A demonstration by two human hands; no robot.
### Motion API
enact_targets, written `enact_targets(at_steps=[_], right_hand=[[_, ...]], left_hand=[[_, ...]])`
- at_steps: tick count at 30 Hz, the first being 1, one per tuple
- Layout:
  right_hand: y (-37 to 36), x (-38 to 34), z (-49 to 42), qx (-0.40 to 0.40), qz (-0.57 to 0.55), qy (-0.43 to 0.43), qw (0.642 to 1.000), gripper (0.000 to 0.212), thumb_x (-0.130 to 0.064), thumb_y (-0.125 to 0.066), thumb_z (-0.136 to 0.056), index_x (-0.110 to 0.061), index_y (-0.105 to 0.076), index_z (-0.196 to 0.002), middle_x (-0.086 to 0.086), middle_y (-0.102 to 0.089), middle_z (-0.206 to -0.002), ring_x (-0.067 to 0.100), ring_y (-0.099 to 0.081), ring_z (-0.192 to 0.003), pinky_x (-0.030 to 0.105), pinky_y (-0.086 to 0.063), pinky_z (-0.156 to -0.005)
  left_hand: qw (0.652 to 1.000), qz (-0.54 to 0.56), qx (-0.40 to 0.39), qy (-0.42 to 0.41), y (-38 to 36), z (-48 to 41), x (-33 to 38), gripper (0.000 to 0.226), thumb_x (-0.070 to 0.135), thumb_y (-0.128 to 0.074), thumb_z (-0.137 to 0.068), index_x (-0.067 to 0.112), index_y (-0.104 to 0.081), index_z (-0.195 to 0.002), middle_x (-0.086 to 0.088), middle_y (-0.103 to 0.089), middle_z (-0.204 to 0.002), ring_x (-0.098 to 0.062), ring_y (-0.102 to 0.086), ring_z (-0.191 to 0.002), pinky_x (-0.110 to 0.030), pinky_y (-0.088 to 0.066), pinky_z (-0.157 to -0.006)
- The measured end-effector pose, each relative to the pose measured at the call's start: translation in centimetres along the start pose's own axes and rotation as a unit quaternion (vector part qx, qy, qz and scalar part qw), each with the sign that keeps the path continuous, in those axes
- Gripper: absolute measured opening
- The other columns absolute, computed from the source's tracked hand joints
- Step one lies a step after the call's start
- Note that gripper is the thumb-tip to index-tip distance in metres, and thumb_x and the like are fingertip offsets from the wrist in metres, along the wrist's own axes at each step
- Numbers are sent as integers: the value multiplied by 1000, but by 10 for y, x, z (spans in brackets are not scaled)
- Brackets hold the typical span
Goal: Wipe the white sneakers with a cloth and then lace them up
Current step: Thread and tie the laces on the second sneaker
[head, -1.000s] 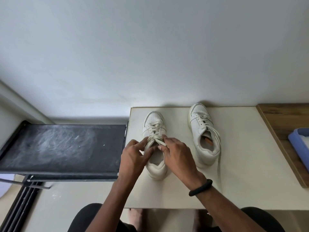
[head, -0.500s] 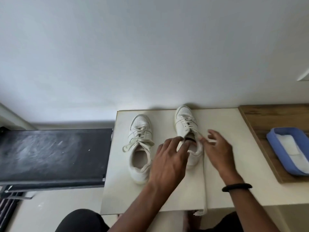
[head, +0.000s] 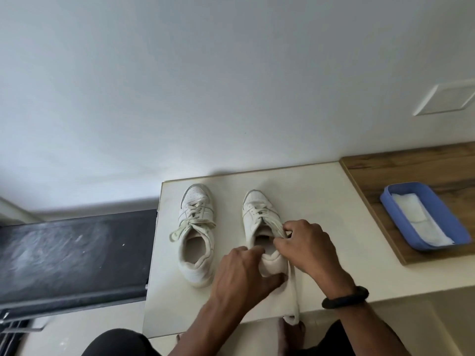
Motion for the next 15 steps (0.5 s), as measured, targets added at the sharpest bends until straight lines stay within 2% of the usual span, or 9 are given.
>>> enact_targets(at_steps=[2,4,7,10,13,15], right_hand=[[6,-9,14,-17,48,19,999,22,-43,-59,-80,-21,-64,-83,0,-66,-78,25,-65,-76,29,-45,-59],[7,-16,25,3,78,32,996,24,-44,-56,-83,-21,-63,-84,0,-65,-80,27,-66,-80,29,-46,-62],[-11,-19,34,25,63,40,997,25,-43,-55,-87,-20,-64,-84,1,-70,-84,28,-68,-83,27,-42,-61],[-30,-25,32,45,56,72,995,23,-40,-54,-91,-21,-67,-90,2,-73,-87,27,-70,-82,28,-45,-60],[-28,-28,29,79,84,80,990,22,-40,-55,-94,-22,-65,-101,1,-73,-98,26,-70,-89,28,-43,-63],[-34,-27,23,62,95,73,991,28,-43,-57,-92,-21,-59,-110,0,-69,-108,28,-69,-97,29,-44,-66]], left_hand=[[1000,21,3,-4,13,19,2,60,76,-60,-65,23,-65,-93,1,-68,-81,-17,-63,-79,-34,-45,-65],[999,38,6,2,15,32,-6,62,78,-58,-61,22,-65,-86,2,-66,-72,-14,-61,-72,-33,-47,-65],[999,30,-8,17,-5,41,-23,58,75,-56,-64,25,-63,-93,6,-64,-86,-15,-63,-80,-30,-47,-69],[998,26,-26,42,-26,41,-38,53,71,-59,-69,28,-61,-99,5,-61,-96,-19,-64,-88,-32,-49,-71],[997,37,-58,36,-31,32,-40,59,75,-63,-75,37,-54,-119,8,-61,-110,-15,-62,-100,-29,-47,-75],[995,29,-86,30,-32,26,-39,71,80,-56,-79,41,-42,-137,5,-58,-120,-17,-59,-113,-28,-45,-83]])
Point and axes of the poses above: each hand's wrist, its own z-axis away from the middle knuckle, its own y-axis out of the back of the hand, x = y × z, the point moved 10 cm from there along -z, towards the middle knuckle
